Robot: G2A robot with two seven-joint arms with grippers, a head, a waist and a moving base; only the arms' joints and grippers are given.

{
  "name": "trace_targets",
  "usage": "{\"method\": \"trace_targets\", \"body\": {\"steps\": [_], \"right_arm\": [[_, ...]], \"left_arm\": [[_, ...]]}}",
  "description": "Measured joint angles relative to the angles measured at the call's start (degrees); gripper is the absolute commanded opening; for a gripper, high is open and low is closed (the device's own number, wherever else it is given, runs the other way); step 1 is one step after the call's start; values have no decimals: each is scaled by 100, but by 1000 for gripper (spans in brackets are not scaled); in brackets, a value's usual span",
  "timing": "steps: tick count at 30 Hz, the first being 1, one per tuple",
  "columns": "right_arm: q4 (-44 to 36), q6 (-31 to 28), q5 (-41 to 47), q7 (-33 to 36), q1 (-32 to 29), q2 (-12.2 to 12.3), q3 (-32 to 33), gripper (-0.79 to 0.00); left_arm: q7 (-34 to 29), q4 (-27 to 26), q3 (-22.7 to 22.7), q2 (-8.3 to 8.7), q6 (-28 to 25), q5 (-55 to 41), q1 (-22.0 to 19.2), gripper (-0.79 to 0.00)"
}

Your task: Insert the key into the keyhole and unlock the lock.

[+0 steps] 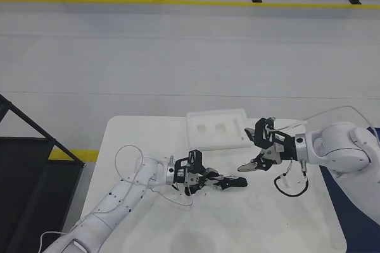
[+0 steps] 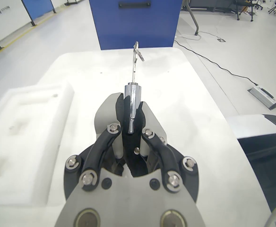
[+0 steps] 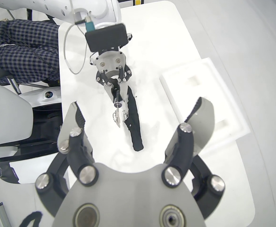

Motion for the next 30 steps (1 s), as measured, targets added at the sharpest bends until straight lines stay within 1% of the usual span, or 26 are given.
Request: {"method": "trace_targets", "body": {"steps": [5,6,7,8,12,16,23,27,30], "right_arm": [[90,6,-50,-121,-109,16,95,0],[114,0,-63,-142,-126,19,115,0],[134,-1,-71,-158,-139,21,129,0],[156,-1,-79,-176,-153,22,142,0],[252,-22,-91,-260,-223,23,174,0],[386,-77,-74,-355,-264,7,150,0],[739,-274,-264,-760,-180,-86,22,0],[1156,-573,-544,-1159,34,-175,-41,0],[1523,-869,-754,-1475,256,-262,-131,0]], "left_arm": [[-97,240,523,71,5,-284,-90,-776],[-113,314,645,86,4,-361,-132,-511],[-126,369,730,96,4,-415,-169,-209],[-135,420,813,103,4,-474,-207,0],[-183,589,1159,128,4,-781,-409,0],[-210,695,1405,145,4,-1024,-652,0],[102,1130,1286,123,4,-1384,-1167,0],[110,1416,1261,104,4,-1548,-1681,0],[252,1656,1375,87,4,-1902,-2079,0]]}}
